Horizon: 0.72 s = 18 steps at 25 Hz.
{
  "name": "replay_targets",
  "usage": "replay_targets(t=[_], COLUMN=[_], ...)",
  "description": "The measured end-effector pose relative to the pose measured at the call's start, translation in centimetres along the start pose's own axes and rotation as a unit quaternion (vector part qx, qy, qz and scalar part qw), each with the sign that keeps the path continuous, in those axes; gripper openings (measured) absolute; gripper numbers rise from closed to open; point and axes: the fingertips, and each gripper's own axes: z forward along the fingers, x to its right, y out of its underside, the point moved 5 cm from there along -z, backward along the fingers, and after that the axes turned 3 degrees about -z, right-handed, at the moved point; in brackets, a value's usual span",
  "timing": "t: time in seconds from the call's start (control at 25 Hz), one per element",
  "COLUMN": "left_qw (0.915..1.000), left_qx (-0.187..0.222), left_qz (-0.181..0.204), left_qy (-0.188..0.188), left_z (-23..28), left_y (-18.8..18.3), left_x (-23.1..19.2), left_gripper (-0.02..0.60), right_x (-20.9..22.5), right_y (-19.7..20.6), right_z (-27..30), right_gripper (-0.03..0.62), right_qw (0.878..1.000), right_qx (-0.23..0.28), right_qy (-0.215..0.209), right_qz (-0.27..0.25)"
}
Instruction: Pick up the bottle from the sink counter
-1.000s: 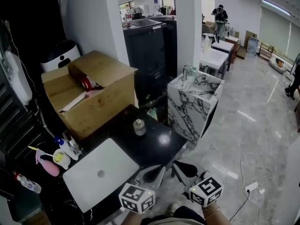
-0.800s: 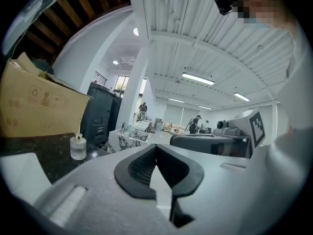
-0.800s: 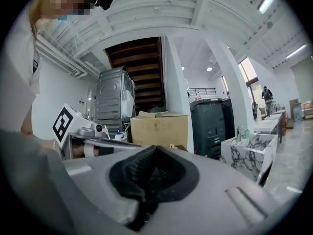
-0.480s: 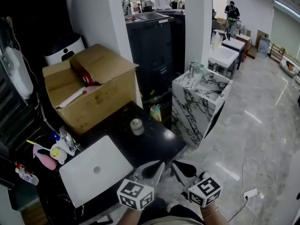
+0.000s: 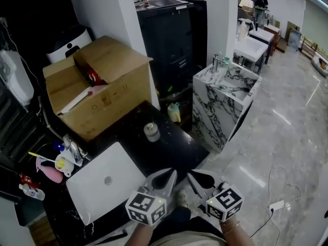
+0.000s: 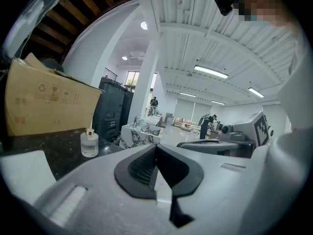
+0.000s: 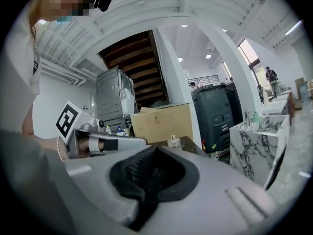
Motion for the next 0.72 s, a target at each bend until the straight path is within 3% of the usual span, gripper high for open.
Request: replay_targets(t=[0.72], left_qw=[0.9988], left_qx=[0.014], left_qz=[-0.017], left_qy=[-0.045], left_z=[7.2], left_y=[-4.0], left_x=[-10.2], left_gripper=[0.003], right_x=[8.0], right_y=[-4.2], right_z=[10.6], right_gripper=[0.003], right_qw=[0.999], right_qx=[-0.019], right_qy=[-0.034], right_qz=[-0.033])
